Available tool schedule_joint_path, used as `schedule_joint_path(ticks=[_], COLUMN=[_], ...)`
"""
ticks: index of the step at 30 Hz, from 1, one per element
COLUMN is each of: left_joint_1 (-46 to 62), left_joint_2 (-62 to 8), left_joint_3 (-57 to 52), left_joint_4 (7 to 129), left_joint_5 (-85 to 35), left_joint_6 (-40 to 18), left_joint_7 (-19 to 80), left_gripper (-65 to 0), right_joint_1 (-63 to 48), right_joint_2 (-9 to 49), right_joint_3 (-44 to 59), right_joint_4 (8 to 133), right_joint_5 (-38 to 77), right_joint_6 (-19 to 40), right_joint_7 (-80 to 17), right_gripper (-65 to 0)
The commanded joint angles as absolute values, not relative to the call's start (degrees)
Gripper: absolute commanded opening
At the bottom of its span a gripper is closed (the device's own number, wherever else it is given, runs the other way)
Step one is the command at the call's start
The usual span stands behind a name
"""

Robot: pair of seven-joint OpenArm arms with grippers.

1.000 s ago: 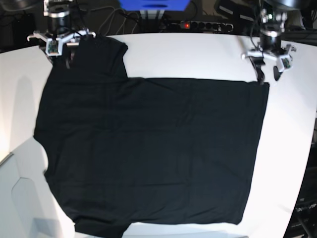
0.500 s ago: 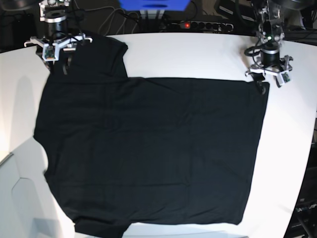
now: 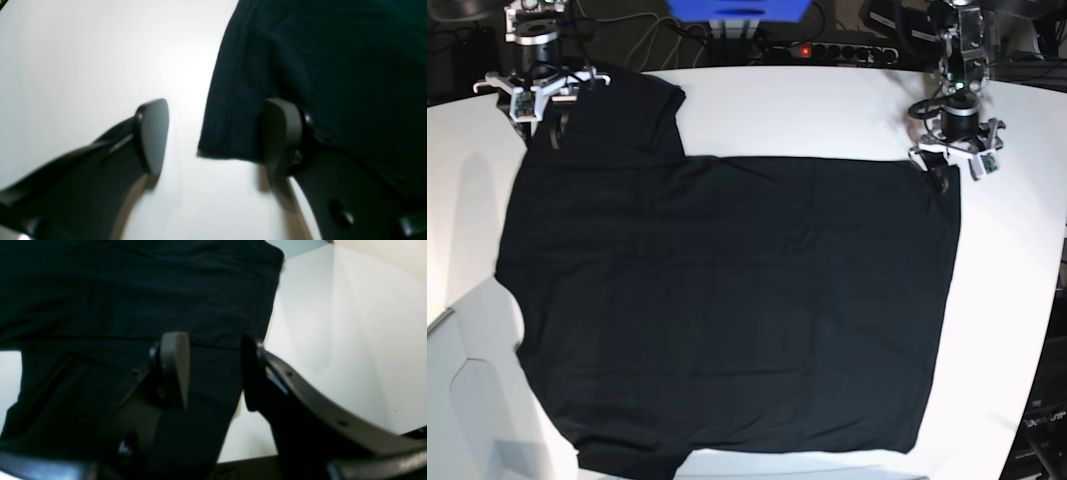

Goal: Fold the T-shirt properly
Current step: 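Lower both grippers onto the shoulder corners of the black T-shirt, then close both grippers on the shirt's shoulder edges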

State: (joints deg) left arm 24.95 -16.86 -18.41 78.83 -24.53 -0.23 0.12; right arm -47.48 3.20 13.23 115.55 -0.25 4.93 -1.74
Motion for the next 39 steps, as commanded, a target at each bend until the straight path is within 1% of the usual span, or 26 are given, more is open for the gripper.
schedule_joint_path(ticks=[1,4,5,11,12,14,17,18,22,26,29,30,39], left_joint_1=[25.2,25.5,25.5,25.6,25.6,25.6,25.6,25.6,25.6,25.6,25.6,25.6,25.6], left_joint_2=[-17.5,-17.5,-17.5,-17.5,-17.5,-17.5,-17.5,-17.5,-17.7,-17.7,-17.6,-17.6,-17.8], left_joint_3=[-18.7,-18.9,-18.9,-19.0,-19.0,-19.0,-19.0,-19.0,-19.0,-19.1,-19.1,-19.1,-19.1], left_joint_4=[79.3,79.3,79.3,79.3,79.3,79.3,79.4,79.6,79.8,79.8,79.8,79.8,79.8], left_joint_5=[-24.8,-24.8,-24.8,-24.8,-24.8,-24.9,-24.9,-24.9,-24.9,-24.9,-24.9,-24.9,-24.6], left_joint_6=[-0.4,-0.4,-0.4,-0.4,-0.4,-0.4,-0.4,-0.4,-0.4,-0.4,-0.3,-0.3,-0.3], left_joint_7=[0.0,0.0,0.0,0.0,0.0,0.0,0.0,0.0,0.0,-0.1,-0.2,-0.2,-0.2], left_gripper=[-22.9,-23.2,-24.4,-40.9,-42.8,-45.4,-47.7,-48.6,-53.4,-59.9,-63.9,-65.0,-65.0], right_joint_1=[-48.0,-48.0,-48.0,-46.4,-46.3,-46.2,-43.5,-42.2,-36.2,-30.1,-26.5,-25.9,-26.6], right_joint_2=[3.6,3.6,3.5,3.3,3.3,3.5,3.7,3.7,2.6,0.8,0.8,0.8,0.7], right_joint_3=[13.6,14.5,15.1,18.3,19.2,19.7,19.7,19.8,23.0,27.8,30.8,31.5,32.3], right_joint_4=[116.4,116.4,116.4,116.4,116.3,116.3,116.3,116.2,114.7,111.9,108.4,107.5,102.1], right_joint_5=[-0.4,-0.4,-0.4,-0.3,-0.3,-0.2,-0.1,-0.1,-0.1,-0.2,-0.3,-0.3,-0.2], right_joint_6=[5.4,5.4,5.4,5.4,5.4,5.5,5.8,7.0,15.5,20.9,25.2,25.9,26.2], right_joint_7=[-0.2,-0.2,-0.2,-0.2,-0.3,-1.2,-5.9,-8.2,-16.0,-22.4,-26.4,-27.4,-28.5], right_gripper=[-38.3,-38.3,-38.3,-38.3,-38.3,-38.3,-38.2,-38.1,-38.1,-37.3,-36.3,-36.3,-36.3])
